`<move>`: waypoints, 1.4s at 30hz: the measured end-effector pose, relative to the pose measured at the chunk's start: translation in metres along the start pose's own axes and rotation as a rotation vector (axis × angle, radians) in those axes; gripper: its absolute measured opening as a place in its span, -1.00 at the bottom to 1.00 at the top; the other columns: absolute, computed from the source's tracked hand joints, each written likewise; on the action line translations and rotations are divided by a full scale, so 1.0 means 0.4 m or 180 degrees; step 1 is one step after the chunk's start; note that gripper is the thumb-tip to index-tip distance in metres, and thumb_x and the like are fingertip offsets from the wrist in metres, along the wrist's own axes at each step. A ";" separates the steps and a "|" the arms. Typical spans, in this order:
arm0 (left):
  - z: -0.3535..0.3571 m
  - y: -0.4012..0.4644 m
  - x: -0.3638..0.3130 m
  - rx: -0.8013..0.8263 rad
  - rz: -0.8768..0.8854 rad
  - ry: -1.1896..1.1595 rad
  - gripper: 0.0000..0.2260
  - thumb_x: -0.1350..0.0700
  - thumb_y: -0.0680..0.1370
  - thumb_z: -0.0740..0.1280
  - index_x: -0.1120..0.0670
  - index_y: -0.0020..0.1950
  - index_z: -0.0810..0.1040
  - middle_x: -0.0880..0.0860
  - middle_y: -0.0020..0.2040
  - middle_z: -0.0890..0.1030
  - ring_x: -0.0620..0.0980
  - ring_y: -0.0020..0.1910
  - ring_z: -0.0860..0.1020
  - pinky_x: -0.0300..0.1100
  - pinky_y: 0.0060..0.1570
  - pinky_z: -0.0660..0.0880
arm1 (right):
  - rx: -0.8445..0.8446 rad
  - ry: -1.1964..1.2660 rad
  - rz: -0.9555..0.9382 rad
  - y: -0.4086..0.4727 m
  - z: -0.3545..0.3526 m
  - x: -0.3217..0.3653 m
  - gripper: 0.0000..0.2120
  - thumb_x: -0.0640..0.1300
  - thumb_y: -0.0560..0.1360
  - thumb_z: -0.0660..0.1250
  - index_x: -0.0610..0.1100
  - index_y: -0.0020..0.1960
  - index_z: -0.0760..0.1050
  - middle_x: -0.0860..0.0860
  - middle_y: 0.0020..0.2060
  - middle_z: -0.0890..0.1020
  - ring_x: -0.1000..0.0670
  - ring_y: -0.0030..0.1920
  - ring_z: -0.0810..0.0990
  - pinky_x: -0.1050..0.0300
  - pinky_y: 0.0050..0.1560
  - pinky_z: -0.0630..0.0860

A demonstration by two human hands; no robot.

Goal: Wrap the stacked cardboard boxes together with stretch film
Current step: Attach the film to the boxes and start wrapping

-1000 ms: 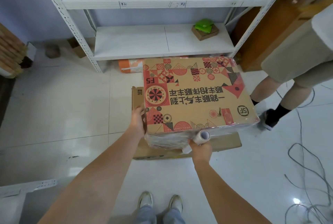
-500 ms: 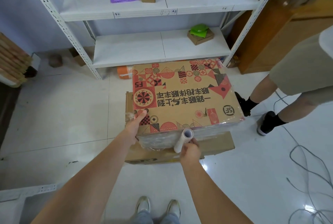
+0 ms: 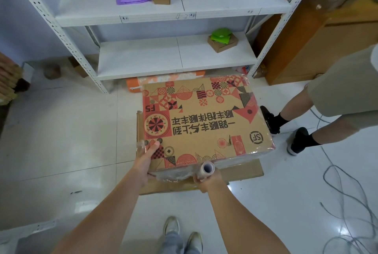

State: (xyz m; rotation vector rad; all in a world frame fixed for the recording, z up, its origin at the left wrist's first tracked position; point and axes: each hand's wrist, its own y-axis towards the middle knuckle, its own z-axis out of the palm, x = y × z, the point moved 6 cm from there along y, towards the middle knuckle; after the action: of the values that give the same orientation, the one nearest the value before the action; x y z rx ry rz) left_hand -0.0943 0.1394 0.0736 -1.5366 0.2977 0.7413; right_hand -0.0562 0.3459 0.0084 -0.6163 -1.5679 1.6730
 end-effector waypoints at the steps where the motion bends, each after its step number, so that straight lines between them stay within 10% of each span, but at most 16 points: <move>1: -0.005 0.000 0.000 0.0008 0.0005 0.0007 0.03 -0.41 0.05 0.46 -0.12 0.46 0.25 0.05 0.38 0.42 0.21 0.34 0.37 0.36 0.18 0.36 | -0.0082 0.0256 0.0325 -0.002 -0.007 -0.010 -0.92 -0.28 0.50 0.26 -0.21 -0.17 0.43 -0.13 -0.27 0.48 -0.08 -0.29 0.48 0.10 -0.38 0.53; 9: -0.016 -0.011 -0.023 0.0032 0.0062 0.0083 -0.08 -0.36 0.10 0.45 -0.07 0.40 0.36 0.08 0.32 0.48 0.22 0.30 0.40 0.33 0.16 0.40 | 0.0112 -0.0230 0.0881 0.024 -0.107 -0.002 -0.41 -0.38 0.36 0.32 -0.11 0.36 0.33 -0.19 0.01 0.49 -0.18 -0.06 0.52 -0.07 -0.15 0.61; 14: -0.016 -0.004 -0.016 -0.0019 -0.0076 0.0037 -0.19 -0.30 0.07 0.48 -0.04 0.26 0.47 0.11 0.22 0.55 0.23 0.23 0.47 0.32 0.17 0.40 | 0.0339 -0.0209 0.1090 -0.001 -0.129 -0.005 -0.86 -0.26 0.47 0.23 -0.26 0.02 0.41 -0.23 -0.13 0.52 -0.17 -0.18 0.49 -0.03 -0.35 0.61; 19: -0.038 0.036 0.005 -0.0117 -0.0107 0.0163 -0.18 -0.38 -0.02 0.53 -0.05 0.15 0.53 0.07 0.08 0.64 0.18 0.12 0.56 0.28 0.14 0.45 | 0.0752 -0.1085 0.1056 0.017 -0.102 0.016 -0.55 -0.37 0.05 0.64 -0.27 -0.19 0.46 -0.17 -0.31 0.52 -0.09 -0.34 0.52 0.15 -0.39 0.57; 27: -0.011 0.035 0.003 -0.0197 0.0023 0.0038 -0.62 -0.03 0.47 0.38 0.16 0.19 0.52 0.19 0.04 0.65 0.17 -0.02 0.62 0.09 -0.02 0.56 | 0.0075 -0.1182 0.0951 0.048 -0.185 0.108 -0.85 -0.25 0.50 0.15 -0.36 -0.05 0.35 -0.28 -0.15 0.47 -0.22 -0.22 0.51 -0.01 -0.30 0.53; 32: -0.005 0.032 0.003 -0.0070 0.0112 0.0033 -0.54 -0.05 0.41 0.37 0.18 0.21 0.49 0.19 0.02 0.67 0.18 -0.05 0.65 0.03 -0.20 0.63 | 0.0429 -0.1830 0.1092 0.077 -0.175 0.123 -0.77 -0.10 0.50 0.32 -0.25 -0.20 0.41 -0.16 -0.43 0.51 -0.07 -0.44 0.51 0.09 -0.36 0.48; 37: -0.019 0.037 0.000 -0.0081 0.0123 0.0173 -0.41 -0.10 0.34 0.40 0.19 0.27 0.45 0.21 0.08 0.64 0.23 0.03 0.63 0.16 0.00 0.57 | -0.0014 -0.2276 0.0806 0.078 -0.196 0.175 -0.81 -0.23 0.47 0.35 -0.32 -0.14 0.37 -0.22 -0.20 0.50 -0.21 -0.01 0.61 -0.07 0.09 0.57; 42: -0.022 0.032 0.001 -0.0030 0.0131 0.0296 -0.31 -0.20 0.30 0.49 0.17 0.28 0.45 0.23 0.13 0.62 0.26 0.08 0.61 0.34 0.13 0.44 | 0.0192 -0.1973 0.1011 0.107 -0.246 0.226 -0.61 -0.38 0.14 0.35 -0.07 -0.22 0.23 -0.07 -0.35 0.37 -0.05 -0.36 0.42 0.10 -0.42 0.56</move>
State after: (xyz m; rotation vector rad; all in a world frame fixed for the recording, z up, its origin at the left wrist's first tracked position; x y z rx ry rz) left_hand -0.0994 0.1293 0.0628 -1.5806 0.3964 0.7053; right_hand -0.0427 0.4791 -0.0336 -0.3366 -1.9009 2.2950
